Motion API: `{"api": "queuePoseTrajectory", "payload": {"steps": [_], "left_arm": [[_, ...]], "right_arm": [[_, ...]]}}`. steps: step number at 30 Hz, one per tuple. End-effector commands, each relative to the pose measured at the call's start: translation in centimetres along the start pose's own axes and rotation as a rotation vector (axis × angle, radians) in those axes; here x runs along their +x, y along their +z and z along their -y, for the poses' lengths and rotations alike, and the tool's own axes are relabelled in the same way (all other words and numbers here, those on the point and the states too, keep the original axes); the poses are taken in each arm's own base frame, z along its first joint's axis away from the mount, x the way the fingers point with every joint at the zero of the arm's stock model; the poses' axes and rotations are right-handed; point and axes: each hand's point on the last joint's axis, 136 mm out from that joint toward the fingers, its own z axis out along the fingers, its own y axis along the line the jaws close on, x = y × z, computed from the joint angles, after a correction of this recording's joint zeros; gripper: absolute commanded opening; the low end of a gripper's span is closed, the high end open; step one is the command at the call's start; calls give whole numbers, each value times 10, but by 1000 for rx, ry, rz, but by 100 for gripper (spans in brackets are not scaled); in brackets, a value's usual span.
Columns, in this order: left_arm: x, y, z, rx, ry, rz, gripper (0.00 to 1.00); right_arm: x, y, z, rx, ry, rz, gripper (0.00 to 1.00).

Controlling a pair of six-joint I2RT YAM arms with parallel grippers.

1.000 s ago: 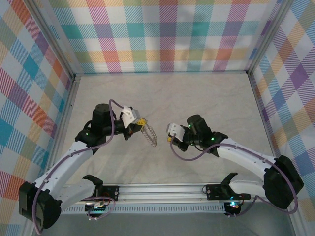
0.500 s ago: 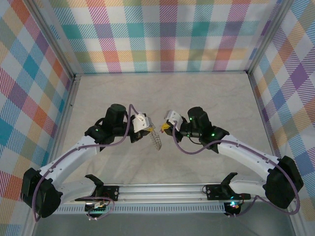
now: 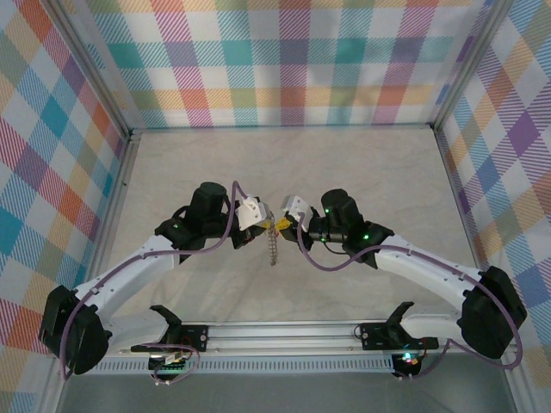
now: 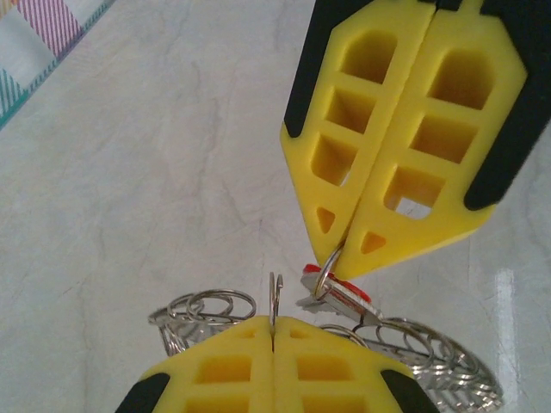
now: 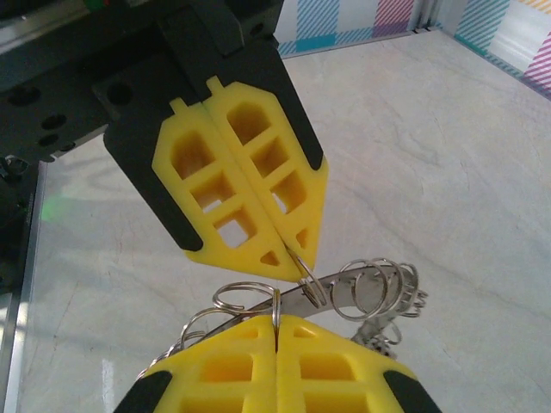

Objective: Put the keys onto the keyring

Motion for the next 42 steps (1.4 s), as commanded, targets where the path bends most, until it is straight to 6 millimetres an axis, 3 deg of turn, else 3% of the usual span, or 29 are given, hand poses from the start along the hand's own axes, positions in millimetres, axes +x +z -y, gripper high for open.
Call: {"api": "queuePoseTrajectory", "payload": {"steps": [1, 15, 22, 28, 34, 42], "left_arm": [[-14, -2, 0, -1, 19, 34, 0], [-15, -2, 2, 2, 21, 46, 0], [-17, -3, 1, -3, 21, 55, 0], [-18, -4, 1, -9, 25, 66, 0], [-21, -7, 2, -17, 31, 83, 0], [-29, -10, 3, -14, 29, 127, 0]], "right_arm": [[-22, -1, -1, -6, 5, 64, 0], [-22, 8, 11, 33, 109, 32, 0], [-16, 10, 25, 107, 265, 18, 0], [-15, 14, 26, 98, 388, 52, 0], [-20, 6, 35, 79, 524, 118, 0], [-20, 1, 31, 26, 568, 116, 0]]}}
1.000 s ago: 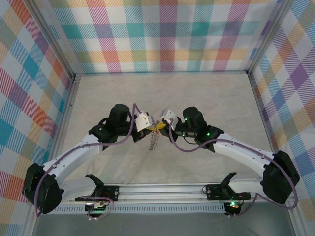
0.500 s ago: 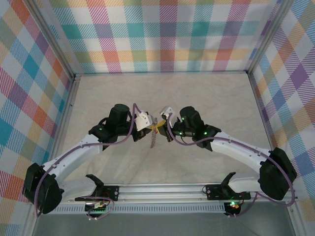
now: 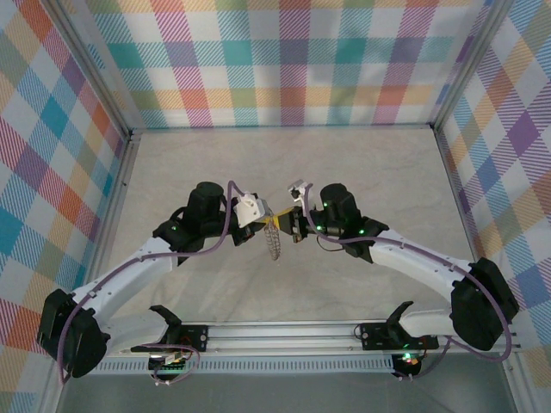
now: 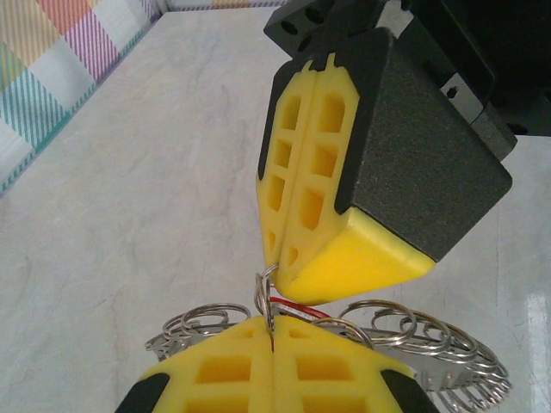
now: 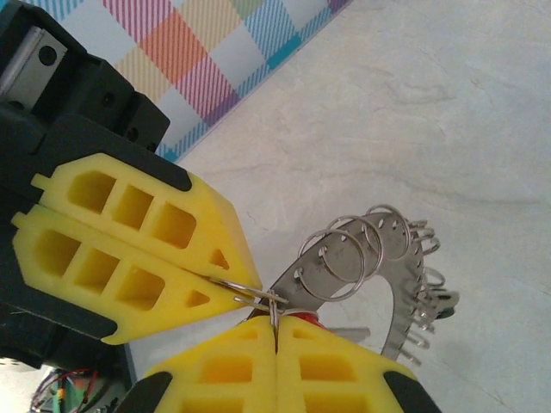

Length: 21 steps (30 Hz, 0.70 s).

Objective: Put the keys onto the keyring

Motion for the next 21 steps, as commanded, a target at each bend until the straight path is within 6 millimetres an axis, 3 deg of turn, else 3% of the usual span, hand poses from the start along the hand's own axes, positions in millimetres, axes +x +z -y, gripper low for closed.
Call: {"api": "queuePoseTrajectory", "payload": {"steps": [1, 3, 6, 10, 18, 21], "left_arm": [[-18, -6, 11, 39, 17, 84, 0], [-20, -7, 10, 25, 13, 97, 0], [-24, -9, 6, 4, 4, 119, 0], [-29, -10, 7, 9, -9, 141, 0], [-40, -13, 6, 9, -35, 191, 0], [-44, -14, 6, 14, -41, 206, 0]], "right_arm": [[-16, -7, -1, -17, 23, 65, 0], [-16, -8, -4, -36, 29, 63, 3], [-17, -8, -10, -79, 29, 54, 28], [-19, -15, -21, -138, -41, 58, 30], [-32, -43, -15, -75, -158, 49, 33], [-33, -47, -25, -106, -231, 27, 39]]}}
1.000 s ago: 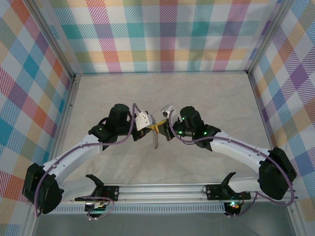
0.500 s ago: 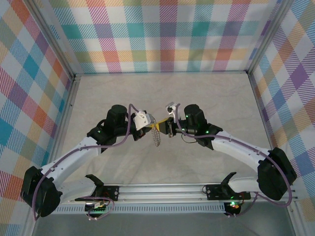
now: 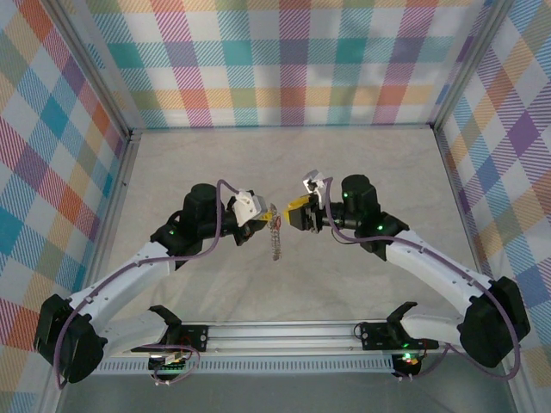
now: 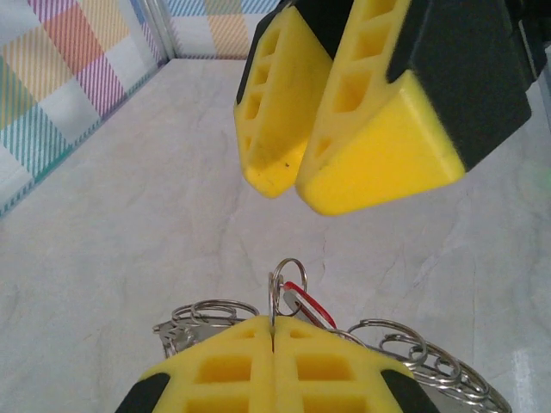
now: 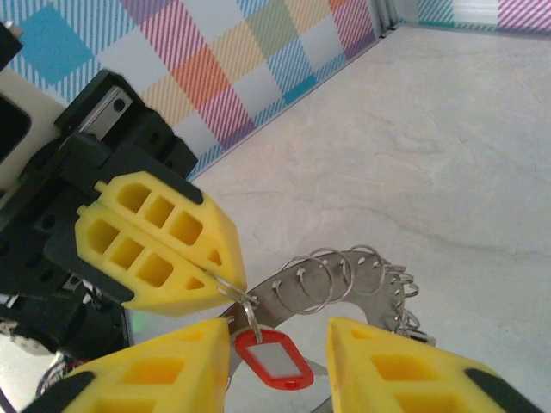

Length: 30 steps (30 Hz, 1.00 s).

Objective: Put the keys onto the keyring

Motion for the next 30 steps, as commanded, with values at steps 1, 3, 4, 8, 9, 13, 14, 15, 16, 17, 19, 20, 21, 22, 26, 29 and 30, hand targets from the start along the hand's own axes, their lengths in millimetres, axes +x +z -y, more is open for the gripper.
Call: {"api": "queuePoseTrajectory", "payload": {"steps": [1, 3, 4, 8, 9, 13, 14, 15, 16, 17, 19, 20, 21, 22, 26, 29, 30], "left_arm": [[-23, -5, 6, 18, 15, 95, 0], [-27, -6, 7, 27, 17, 108, 0], [-29, -6, 9, 41, 21, 117, 0], [-38, -11, 22, 103, 63, 169, 0], [-40, -12, 23, 109, 65, 175, 0], [-43, -12, 24, 123, 68, 168, 0], [-44, -12, 24, 127, 70, 172, 0], [-45, -12, 24, 131, 69, 176, 0], [-46, -11, 24, 134, 66, 176, 0], [-46, -11, 24, 135, 63, 175, 0], [-46, -10, 23, 133, 62, 175, 0], [-48, -11, 23, 130, 64, 179, 0], [-48, -11, 22, 131, 64, 179, 0], [-49, -10, 22, 129, 62, 181, 0], [-54, -11, 22, 134, 58, 197, 0], [-60, -13, 22, 142, 61, 215, 0], [-62, -13, 22, 143, 63, 220, 0]], "right_arm": [[-9, -9, -20, -69, -136, -20, 43], [-11, -13, -26, -85, -201, -27, 44], [-12, -14, -27, -86, -234, -36, 43], [-19, -16, -33, -107, -323, -68, 37], [-22, -17, -36, -118, -328, -66, 37], [-23, -14, -31, -97, -321, -74, 44], [-21, -13, -30, -98, -318, -82, 44], [-19, -12, -30, -100, -316, -89, 44], [-16, -11, -28, -100, -310, -95, 44], [-14, -10, -27, -99, -302, -105, 44], [-10, -9, -25, -92, -292, -116, 43], [-8, -9, -23, -83, -287, -119, 43], [-7, -9, -22, -80, -286, -119, 43], [-6, -10, -21, -77, -284, -118, 43], [0, -8, -18, -73, -261, -131, 35], [3, -5, -16, -74, -248, -139, 31], [3, -5, -17, -80, -247, -140, 29]]}}
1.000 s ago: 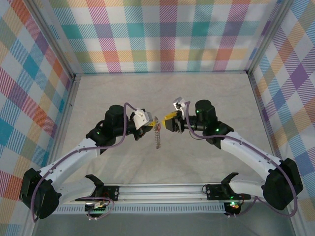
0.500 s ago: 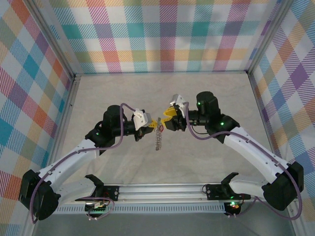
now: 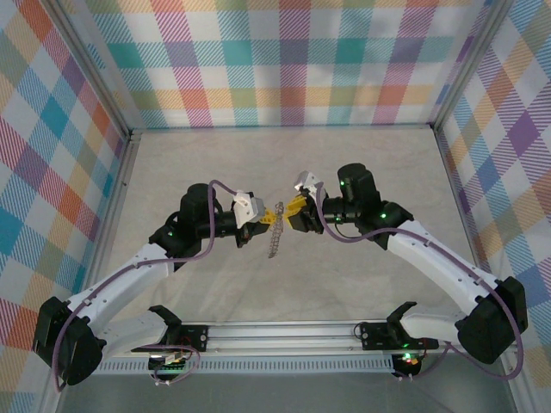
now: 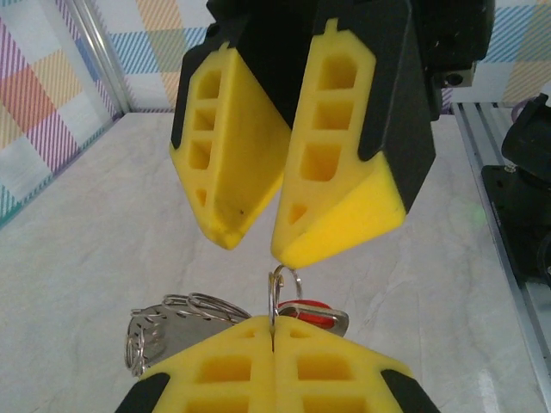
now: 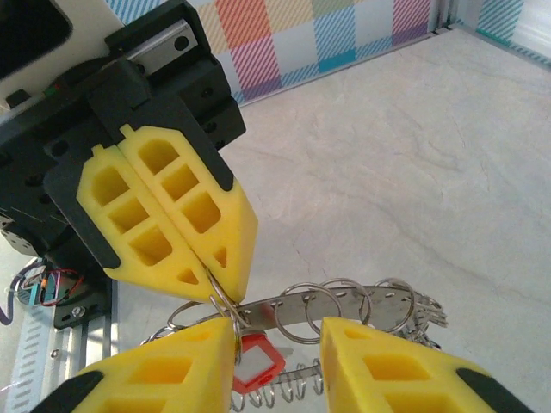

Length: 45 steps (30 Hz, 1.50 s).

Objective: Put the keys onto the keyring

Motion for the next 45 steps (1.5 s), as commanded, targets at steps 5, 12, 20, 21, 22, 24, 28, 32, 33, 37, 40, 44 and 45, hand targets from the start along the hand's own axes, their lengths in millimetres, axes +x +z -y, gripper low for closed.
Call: {"api": "queuePoseTrajectory", "payload": {"steps": [5, 12, 20, 21, 22, 24, 28, 32, 33, 37, 40, 44, 45], "left_arm": [[-45, -3, 3, 35, 62, 123, 0], [-47, -2, 0, 31, 49, 133, 0], [-49, -2, -1, 27, 41, 136, 0], [-49, -2, -1, 26, 41, 137, 0], [-49, -2, -1, 27, 43, 137, 0], [-50, -2, 0, 30, 43, 137, 0], [-50, -2, 0, 35, 46, 137, 0], [-51, -3, 3, 46, 47, 142, 0], [-51, -3, 3, 49, 45, 143, 0], [-53, -3, 6, 68, 49, 148, 0], [-54, -4, 7, 76, 47, 151, 0], [-57, -5, 9, 88, 47, 154, 0], [-57, -5, 9, 89, 46, 155, 0]], "right_arm": [[7, 6, -1, -31, 16, -17, 25], [7, 6, -1, -28, 13, -17, 25], [4, -13, 6, 88, -95, 30, 40], [2, -14, 5, 88, -109, 41, 41], [1, -15, 3, 85, -121, 48, 41], [-2, -17, 0, 70, -143, 52, 41], [-10, -19, -10, 17, -187, 56, 41], [-18, -21, -13, 10, -226, 83, 34], [-19, -21, -14, 3, -232, 85, 32], [-22, -19, -21, -46, -255, 80, 25], [-24, -20, -23, -62, -268, 84, 25], [-24, -20, -25, -73, -277, 86, 25], [-23, -19, -26, -79, -274, 83, 25]]}}
